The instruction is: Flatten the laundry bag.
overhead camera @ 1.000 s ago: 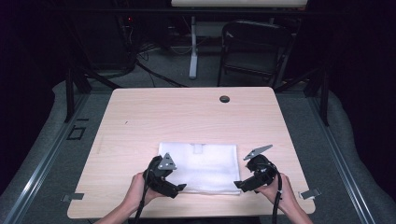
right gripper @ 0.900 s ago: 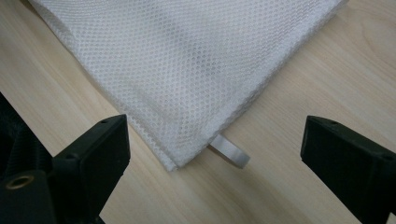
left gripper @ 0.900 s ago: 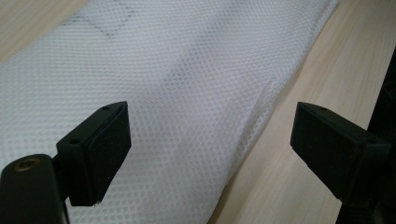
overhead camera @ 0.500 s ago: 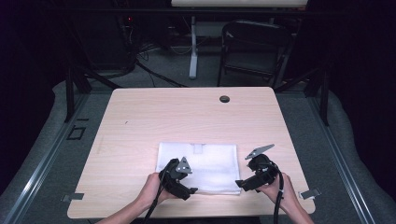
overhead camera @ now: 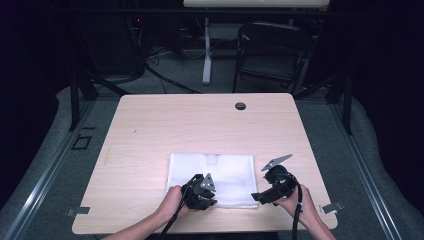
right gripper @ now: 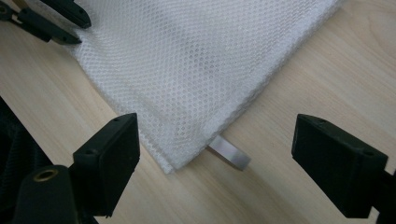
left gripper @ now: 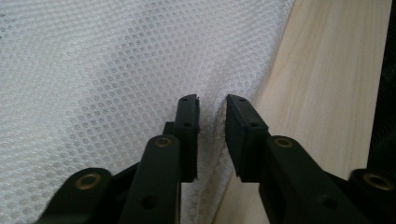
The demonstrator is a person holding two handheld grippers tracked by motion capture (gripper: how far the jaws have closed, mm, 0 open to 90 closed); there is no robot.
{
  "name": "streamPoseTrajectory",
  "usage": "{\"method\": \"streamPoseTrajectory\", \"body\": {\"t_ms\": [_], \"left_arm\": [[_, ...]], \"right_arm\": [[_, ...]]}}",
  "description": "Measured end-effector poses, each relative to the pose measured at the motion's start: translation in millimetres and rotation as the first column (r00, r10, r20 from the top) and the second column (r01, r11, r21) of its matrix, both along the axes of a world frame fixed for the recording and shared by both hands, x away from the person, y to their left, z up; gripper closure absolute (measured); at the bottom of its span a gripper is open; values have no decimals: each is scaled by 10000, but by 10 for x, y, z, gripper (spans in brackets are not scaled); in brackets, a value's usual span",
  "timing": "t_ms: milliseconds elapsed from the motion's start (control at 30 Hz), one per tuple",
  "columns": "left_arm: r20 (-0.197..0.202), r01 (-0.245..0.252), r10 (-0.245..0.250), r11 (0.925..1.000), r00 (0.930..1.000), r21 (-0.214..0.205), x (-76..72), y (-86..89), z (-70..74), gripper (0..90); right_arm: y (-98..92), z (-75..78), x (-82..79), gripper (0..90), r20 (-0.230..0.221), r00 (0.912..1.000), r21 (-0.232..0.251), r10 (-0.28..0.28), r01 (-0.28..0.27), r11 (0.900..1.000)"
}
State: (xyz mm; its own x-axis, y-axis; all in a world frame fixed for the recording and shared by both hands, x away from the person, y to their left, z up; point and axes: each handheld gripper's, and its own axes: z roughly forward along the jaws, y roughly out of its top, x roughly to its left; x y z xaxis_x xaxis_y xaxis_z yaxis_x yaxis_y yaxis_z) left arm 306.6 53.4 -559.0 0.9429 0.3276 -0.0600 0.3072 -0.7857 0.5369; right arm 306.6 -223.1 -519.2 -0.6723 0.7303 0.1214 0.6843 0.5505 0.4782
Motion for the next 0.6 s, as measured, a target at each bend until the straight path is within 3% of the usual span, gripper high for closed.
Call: {"method": "streamPoseTrajectory", "body": {"t_ms": [167,267,467,600], "left_arm": [[-112,-217,215,9997,9997,-133,17,8,-8,859],[-163,-271,267,9993,9995,-238,23,11,-14,875],[-73,-396,394,9988,9992,-293,8,9,6,887],[-195,-572,563,9972,9982,-482,22,16,35,888]], "right_arm": [[20,28,-25,188,162,9998,9,110,-111,9999],[28,33,-22,216,142,9996,23,242,-242,9997],[90,85,-84,278,524,9978,224,401,-414,9989],[146,140,-163,362,740,9954,353,612,-640,9973]]}}
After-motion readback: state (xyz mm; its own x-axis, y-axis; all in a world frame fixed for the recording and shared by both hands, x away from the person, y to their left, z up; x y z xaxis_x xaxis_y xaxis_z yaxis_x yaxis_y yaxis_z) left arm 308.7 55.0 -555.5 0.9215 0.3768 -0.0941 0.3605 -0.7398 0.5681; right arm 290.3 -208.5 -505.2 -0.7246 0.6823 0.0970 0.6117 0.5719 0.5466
